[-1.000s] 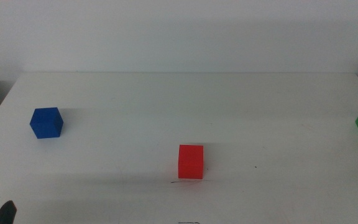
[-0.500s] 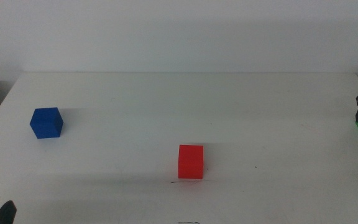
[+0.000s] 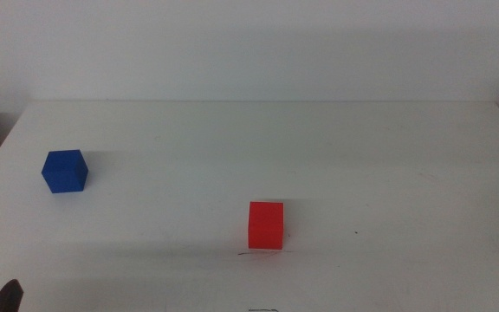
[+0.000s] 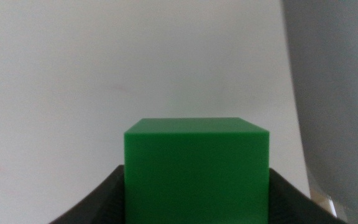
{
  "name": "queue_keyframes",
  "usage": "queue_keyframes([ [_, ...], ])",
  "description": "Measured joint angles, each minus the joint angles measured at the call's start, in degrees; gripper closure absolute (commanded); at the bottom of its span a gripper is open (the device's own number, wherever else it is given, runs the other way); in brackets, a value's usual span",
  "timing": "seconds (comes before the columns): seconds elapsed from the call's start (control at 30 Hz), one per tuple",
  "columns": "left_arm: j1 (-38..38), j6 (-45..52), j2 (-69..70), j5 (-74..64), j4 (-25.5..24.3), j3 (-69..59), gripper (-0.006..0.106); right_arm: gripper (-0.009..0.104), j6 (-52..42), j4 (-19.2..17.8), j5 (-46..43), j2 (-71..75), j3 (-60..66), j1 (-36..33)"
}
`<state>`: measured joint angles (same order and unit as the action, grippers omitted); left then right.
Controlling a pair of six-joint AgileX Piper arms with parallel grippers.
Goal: Stack red cubes first, then green, then blue cubes in a specific spot.
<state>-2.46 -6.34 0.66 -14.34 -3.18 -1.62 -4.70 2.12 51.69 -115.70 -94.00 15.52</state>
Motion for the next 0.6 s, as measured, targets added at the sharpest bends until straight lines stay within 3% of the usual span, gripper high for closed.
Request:
queue_keyframes([
  [0.13,0.0,0.0,0.0,0.0,0.0,0.0,0.007,0.096,6.85,-1.04,-0.11,7.33,2.16,-3.9],
  [0.27,0.0,0.0,0.0,0.0,0.0,0.0,0.007,0.096,16.42,-4.71,1.32,12.48,6.39,-12.0],
  [0.6,0.0,0.0,0.0,0.0,0.0,0.0,0.007,0.096,39.43,-13.05,3.74,13.87,7.25,-40.12],
])
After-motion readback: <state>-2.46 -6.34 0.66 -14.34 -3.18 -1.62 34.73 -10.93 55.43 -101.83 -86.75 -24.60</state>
